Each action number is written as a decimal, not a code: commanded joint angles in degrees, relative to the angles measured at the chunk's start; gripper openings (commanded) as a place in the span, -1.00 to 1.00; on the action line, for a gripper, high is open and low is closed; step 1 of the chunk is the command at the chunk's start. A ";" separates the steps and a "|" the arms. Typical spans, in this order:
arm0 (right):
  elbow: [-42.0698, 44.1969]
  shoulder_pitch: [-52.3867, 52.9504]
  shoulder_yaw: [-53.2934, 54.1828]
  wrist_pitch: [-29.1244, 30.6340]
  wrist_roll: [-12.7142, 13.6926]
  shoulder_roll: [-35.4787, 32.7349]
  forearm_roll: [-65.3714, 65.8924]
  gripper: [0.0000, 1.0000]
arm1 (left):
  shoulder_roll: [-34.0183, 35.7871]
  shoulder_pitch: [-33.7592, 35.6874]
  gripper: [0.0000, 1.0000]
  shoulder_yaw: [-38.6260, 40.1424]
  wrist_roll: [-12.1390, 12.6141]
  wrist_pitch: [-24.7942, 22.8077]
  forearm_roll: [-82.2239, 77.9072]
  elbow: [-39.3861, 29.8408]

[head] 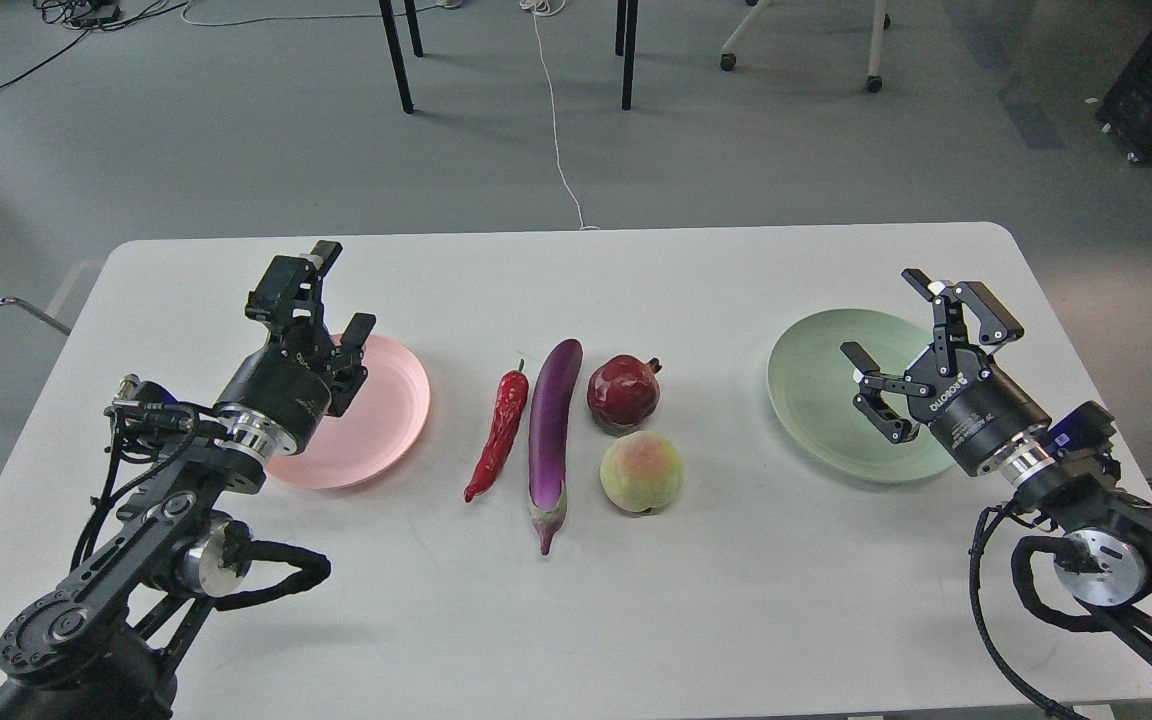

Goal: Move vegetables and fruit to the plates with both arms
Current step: 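Reach the right gripper down to the peach beside the eggplant, then grasp the peach with the right gripper and place it on the green plate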

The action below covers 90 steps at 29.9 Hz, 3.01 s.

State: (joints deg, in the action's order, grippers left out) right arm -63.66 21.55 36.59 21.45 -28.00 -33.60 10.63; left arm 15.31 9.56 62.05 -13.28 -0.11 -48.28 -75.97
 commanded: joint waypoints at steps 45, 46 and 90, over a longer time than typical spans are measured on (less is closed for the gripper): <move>5.73 60.01 -57.95 5.44 0.00 19.27 78.67 0.96 | 1.83 -0.50 0.97 0.00 -3.07 0.02 0.38 -3.31; 6.35 59.66 -57.95 5.35 0.00 20.06 78.66 0.96 | 1.83 -0.50 0.97 0.00 -3.07 0.02 0.38 -3.31; -0.94 62.04 -64.45 -3.26 0.00 -5.85 85.25 0.00 | 2.09 -0.68 0.97 -0.17 -3.07 -0.07 0.38 -3.92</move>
State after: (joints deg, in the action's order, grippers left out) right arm -64.92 86.21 -27.16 18.75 -27.99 -36.43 94.29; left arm 17.40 8.87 61.89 -16.36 -0.18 -47.90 -79.78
